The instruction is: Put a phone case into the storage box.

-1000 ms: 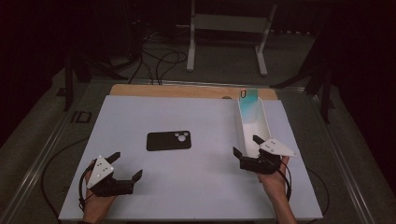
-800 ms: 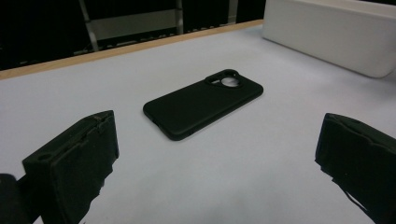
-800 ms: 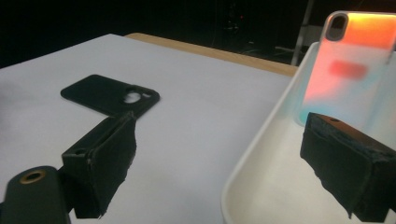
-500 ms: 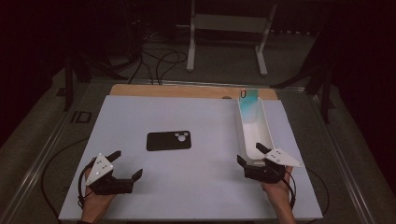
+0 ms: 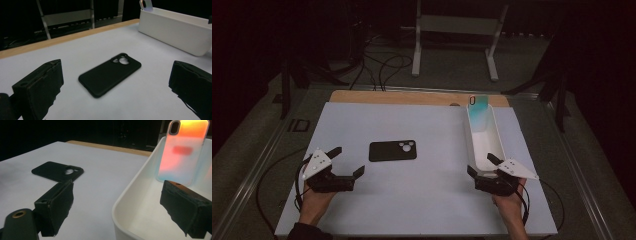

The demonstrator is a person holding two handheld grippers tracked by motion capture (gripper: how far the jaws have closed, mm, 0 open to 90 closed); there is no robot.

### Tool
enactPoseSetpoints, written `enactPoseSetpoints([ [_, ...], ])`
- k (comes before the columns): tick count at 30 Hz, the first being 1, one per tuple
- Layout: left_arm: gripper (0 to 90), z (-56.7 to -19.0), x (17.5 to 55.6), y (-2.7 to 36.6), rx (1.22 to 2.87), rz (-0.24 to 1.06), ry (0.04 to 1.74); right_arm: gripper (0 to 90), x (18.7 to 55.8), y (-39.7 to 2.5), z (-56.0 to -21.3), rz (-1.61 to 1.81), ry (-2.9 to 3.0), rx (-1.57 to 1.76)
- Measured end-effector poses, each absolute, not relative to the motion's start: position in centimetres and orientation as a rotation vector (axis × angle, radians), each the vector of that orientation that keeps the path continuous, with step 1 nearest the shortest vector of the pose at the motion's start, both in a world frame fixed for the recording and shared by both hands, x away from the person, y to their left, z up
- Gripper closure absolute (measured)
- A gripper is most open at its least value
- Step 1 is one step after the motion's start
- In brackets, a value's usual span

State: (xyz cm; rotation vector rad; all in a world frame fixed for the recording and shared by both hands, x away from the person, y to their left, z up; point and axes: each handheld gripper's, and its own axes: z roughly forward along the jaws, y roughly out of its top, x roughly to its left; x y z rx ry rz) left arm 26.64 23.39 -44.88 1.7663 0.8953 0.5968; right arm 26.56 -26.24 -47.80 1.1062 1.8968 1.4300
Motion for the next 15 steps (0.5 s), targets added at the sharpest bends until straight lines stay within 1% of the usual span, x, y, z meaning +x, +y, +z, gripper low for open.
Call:
enactPoseSetpoints([
  [7, 0.0, -43.4, 29.3, 23.0, 1.785, 0.597, 0.895, 11.4, 26.6, -26.5, -47.7, 1.432, 1.890, 1.113],
  [15, 0.0, -42.7, 32.5, 22.6, 1.803, 0.560, 0.925, 11.4, 26.5, -26.5, -47.5, 1.432, 1.888, 1.100],
])
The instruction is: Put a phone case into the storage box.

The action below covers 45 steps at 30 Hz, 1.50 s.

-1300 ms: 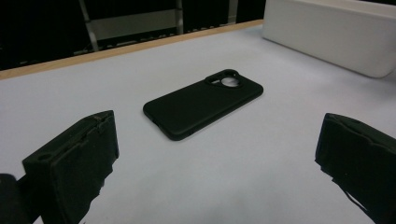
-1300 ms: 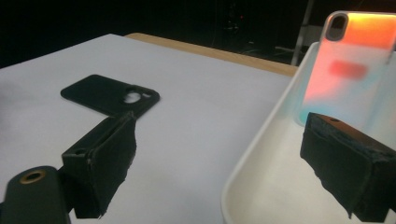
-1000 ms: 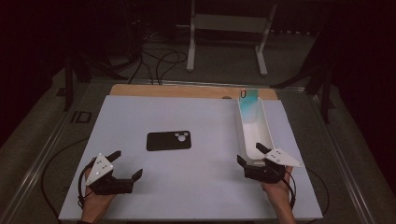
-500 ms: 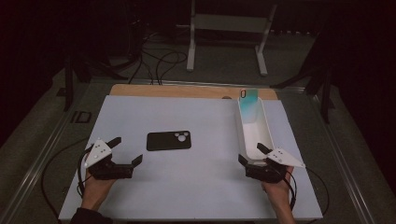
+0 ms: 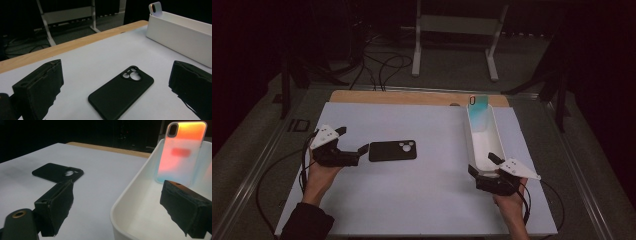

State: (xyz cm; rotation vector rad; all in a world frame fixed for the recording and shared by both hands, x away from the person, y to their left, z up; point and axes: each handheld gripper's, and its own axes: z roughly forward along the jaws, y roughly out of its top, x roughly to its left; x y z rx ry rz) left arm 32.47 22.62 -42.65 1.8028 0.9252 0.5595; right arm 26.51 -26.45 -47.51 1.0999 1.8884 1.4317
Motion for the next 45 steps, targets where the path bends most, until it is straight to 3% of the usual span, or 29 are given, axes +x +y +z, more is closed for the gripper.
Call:
enactPoseSetpoints([
  [5, 0.1, -42.7, 34.4, 22.1, 1.838, 0.546, 0.925, 11.4, 26.5, -26.6, -47.4, 1.431, 1.881, 1.106],
  [14, 20.0, -43.3, 36.9, 21.6, 1.843, 0.590, 1.013, 11.4, 26.5, -26.7, -47.3, 1.431, 1.882, 1.105],
  [15, 29.6, -43.4, 37.2, 21.6, 1.845, 0.580, 1.015, 11.4, 26.5, -26.6, -47.3, 1.431, 1.883, 1.099],
  [19, 44.5, -44.0, 38.3, 21.3, 1.872, 0.547, 1.029, 11.4, 26.5, -26.5, -47.3, 1.423, 1.887, 1.093],
  [21, 57.6, -44.3, 38.9, 21.0, 1.897, 0.528, 1.029, 11.4, 26.5, -26.4, -47.3, 1.425, 1.888, 1.090],
  [30, 88.6, -46.0, 40.7, 19.9, 1.963, 0.512, 1.060, 11.4, 26.4, -26.3, -47.1, 1.420, 1.890, 1.076],
  [45, 90.0, -49.7, 43.4, 19.8, 2.025, 0.416, 1.147, 11.4, 26.6, -26.3, -46.8, 1.426, 1.885, 1.060],
])
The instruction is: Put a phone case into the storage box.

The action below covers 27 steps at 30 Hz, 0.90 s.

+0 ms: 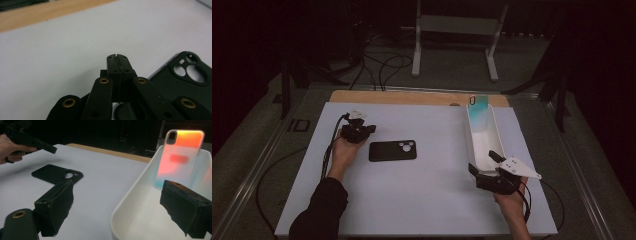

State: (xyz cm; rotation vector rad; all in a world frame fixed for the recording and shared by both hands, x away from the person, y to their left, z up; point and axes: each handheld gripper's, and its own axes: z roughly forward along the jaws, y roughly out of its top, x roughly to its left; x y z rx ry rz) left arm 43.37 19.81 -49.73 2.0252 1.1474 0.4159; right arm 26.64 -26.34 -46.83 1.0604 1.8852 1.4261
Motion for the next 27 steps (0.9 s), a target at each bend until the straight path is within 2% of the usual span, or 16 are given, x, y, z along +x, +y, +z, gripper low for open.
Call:
enactPoseSetpoints([
  [11, 90.0, -52.1, 43.8, 18.8, 2.126, 0.344, 1.170, 11.4, 26.6, -26.6, -46.6, 1.426, 1.871, 1.063],
  [16, 90.0, -52.2, 43.5, 18.9, 2.122, 0.318, 1.178, 11.4, 26.6, -26.7, -46.6, 1.423, 1.869, 1.062],
  [27, 90.0, -52.0, 39.6, 18.5, 2.144, 0.303, 1.171, 11.4, 26.4, -26.8, -46.6, 1.422, 1.862, 1.064],
])
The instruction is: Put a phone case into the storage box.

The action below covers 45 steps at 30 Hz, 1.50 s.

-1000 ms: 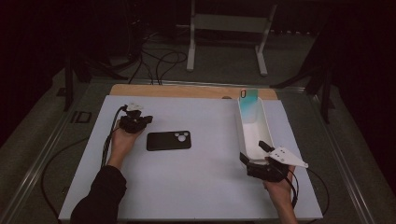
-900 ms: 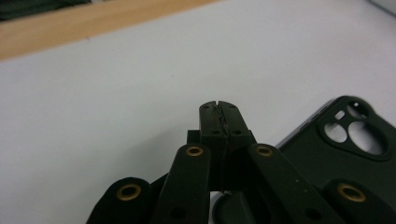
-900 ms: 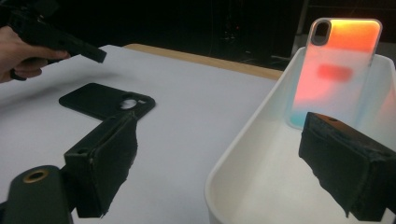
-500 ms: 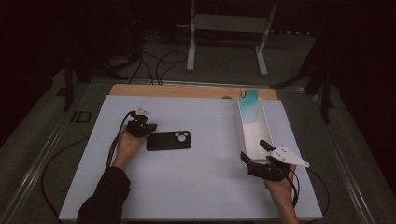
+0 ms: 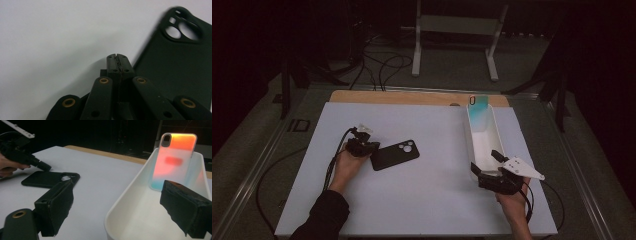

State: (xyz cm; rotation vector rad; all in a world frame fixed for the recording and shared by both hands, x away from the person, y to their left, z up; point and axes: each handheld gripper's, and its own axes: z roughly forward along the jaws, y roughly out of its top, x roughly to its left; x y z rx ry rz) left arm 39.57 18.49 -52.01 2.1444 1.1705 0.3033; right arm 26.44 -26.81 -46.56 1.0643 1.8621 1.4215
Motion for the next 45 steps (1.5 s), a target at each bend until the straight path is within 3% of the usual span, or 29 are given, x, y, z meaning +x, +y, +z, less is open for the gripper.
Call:
enactPoseSetpoints([
  [5, 90.0, -51.9, 36.9, 17.7, 2.170, 0.316, 1.136, 11.4, 26.4, -26.6, -46.6, 1.418, 1.869, 1.061],
  [12, 90.0, -52.0, 36.7, 17.8, 2.151, 0.306, 1.145, 11.4, 26.4, -26.4, -46.6, 1.413, 1.876, 1.050],
  [19, 86.1, -50.3, 35.6, 17.8, 2.092, 0.378, 1.102, 11.4, 26.4, -26.6, -46.7, 1.413, 1.873, 1.059],
  [22, 78.6, -49.1, 34.3, 18.1, 2.063, 0.431, 1.059, 11.4, 26.4, -26.5, -46.6, 1.413, 1.871, 1.059],
  [24, 65.5, -48.4, 33.3, 18.5, 2.027, 0.467, 1.046, 11.4, 26.4, -26.5, -46.6, 1.414, 1.872, 1.054],
  [28, 55.2, -47.6, 31.1, 19.8, 1.917, 0.484, 1.012, 11.4, 26.3, -26.4, -46.6, 1.418, 1.870, 1.054],
  [31, 33.7, -47.1, 29.5, 20.7, 1.852, 0.539, 1.023, 11.4, 26.3, -26.5, -46.6, 1.424, 1.867, 1.052],
  [32, 14.7, -46.9, 29.0, 21.0, 1.837, 0.570, 1.041, 11.4, 26.2, -26.5, -46.6, 1.423, 1.867, 1.052],
  [33, 14.7, -46.6, 28.6, 21.3, 1.828, 0.576, 1.051, 11.4, 26.2, -26.5, -46.6, 1.423, 1.867, 1.052],
  [37, 0.2, -45.9, 26.8, 22.2, 1.832, 0.559, 1.001, 11.4, 26.1, -26.4, -46.6, 1.429, 1.868, 1.040],
  [45, 0.0, -45.9, 26.0, 21.7, 1.894, 0.541, 0.933, 11.4, 25.8, -26.2, -46.5, 1.413, 1.878, 0.998],
])
